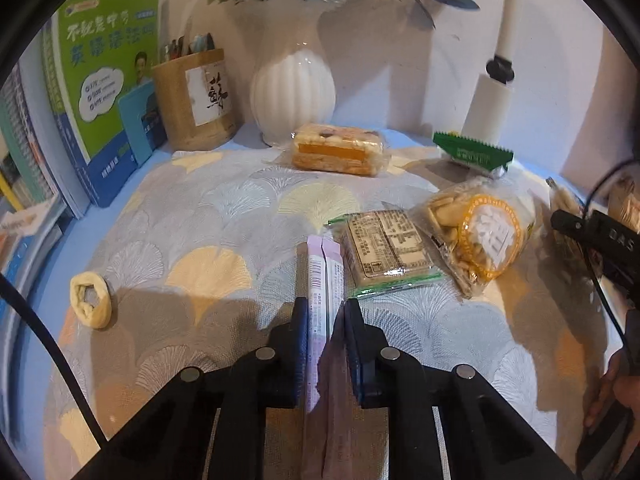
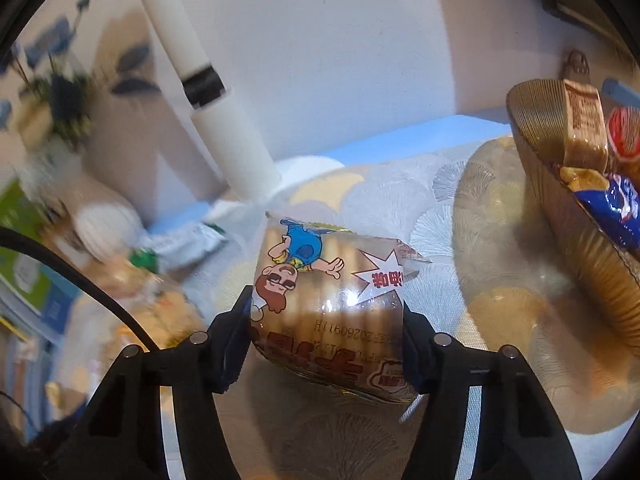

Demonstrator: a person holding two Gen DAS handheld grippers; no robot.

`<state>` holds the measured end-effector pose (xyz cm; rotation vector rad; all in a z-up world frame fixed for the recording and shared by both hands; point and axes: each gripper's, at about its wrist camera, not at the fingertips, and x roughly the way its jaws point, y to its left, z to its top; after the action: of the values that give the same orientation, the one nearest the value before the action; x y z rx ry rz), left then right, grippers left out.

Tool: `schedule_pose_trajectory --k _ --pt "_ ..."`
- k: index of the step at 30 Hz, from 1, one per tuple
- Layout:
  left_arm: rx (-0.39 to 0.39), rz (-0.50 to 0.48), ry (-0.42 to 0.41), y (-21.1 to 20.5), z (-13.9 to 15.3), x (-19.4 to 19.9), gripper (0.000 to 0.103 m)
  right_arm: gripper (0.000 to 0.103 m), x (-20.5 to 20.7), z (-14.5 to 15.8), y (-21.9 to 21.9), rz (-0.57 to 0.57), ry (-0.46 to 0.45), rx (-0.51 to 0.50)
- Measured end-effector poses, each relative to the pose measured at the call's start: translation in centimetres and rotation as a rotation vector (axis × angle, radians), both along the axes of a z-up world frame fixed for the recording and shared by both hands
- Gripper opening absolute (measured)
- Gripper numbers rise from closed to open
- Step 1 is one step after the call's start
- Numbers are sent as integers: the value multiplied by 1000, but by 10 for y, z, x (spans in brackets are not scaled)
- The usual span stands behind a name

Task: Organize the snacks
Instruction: 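Grasp the cartoon-printed snack bag with the right tool while the left tool grasps the pink sticks, then lift and carry the snack bag and pink sticks to the amber bowl with both tools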

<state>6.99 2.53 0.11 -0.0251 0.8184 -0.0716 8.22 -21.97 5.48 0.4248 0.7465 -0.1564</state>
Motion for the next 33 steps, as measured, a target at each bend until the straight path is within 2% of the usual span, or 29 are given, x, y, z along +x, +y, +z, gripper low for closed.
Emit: schedule_pose_trajectory --k 1,2,3,12,20,25,33 --pt "-27 3 0 4 0 1 15 60 -3 2 -2 8 -25 19" --pt "-48 6 0 6 0 1 9 60 -5 4 -2 11 -39 23" --pt "-71 13 -2 11 0 2 7 60 -7 5 -1 17 -50 25" --pt "-131 24 -28 15 4 -3 7 60 -13 8 0 39 -82 49" --pt "-233 -3 -84 24 13 -9 7 60 -23 11 -7 62 -154 72" --pt "-224 -2 -101 22 15 -11 7 60 -23 13 -8 86 -184 113" --pt "-157 6 -126 13 17 -15 7 60 -22 13 -7 98 -196 131"
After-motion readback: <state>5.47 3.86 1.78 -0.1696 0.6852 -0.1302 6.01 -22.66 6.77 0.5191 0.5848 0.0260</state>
